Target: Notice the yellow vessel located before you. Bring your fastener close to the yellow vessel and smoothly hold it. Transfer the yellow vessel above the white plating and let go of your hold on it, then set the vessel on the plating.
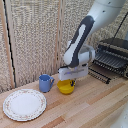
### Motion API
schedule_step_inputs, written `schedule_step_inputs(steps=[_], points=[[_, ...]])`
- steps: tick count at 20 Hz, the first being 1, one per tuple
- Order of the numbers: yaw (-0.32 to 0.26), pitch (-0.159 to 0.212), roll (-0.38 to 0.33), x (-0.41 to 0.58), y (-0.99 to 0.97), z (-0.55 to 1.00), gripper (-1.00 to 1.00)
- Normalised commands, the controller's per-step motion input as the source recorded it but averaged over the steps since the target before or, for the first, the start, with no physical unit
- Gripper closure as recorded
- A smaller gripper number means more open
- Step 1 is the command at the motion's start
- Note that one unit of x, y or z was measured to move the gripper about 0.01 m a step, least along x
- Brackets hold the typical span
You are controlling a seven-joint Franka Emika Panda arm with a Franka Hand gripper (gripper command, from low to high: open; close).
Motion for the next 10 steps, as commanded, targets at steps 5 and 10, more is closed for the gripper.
schedule_step_inputs(steps=[5,10], points=[[0.061,0.049,0.034,0.395,-0.04,1.0,1.0],[0.04,0.097,0.029,0.333,0.31,0.83,1.0]])
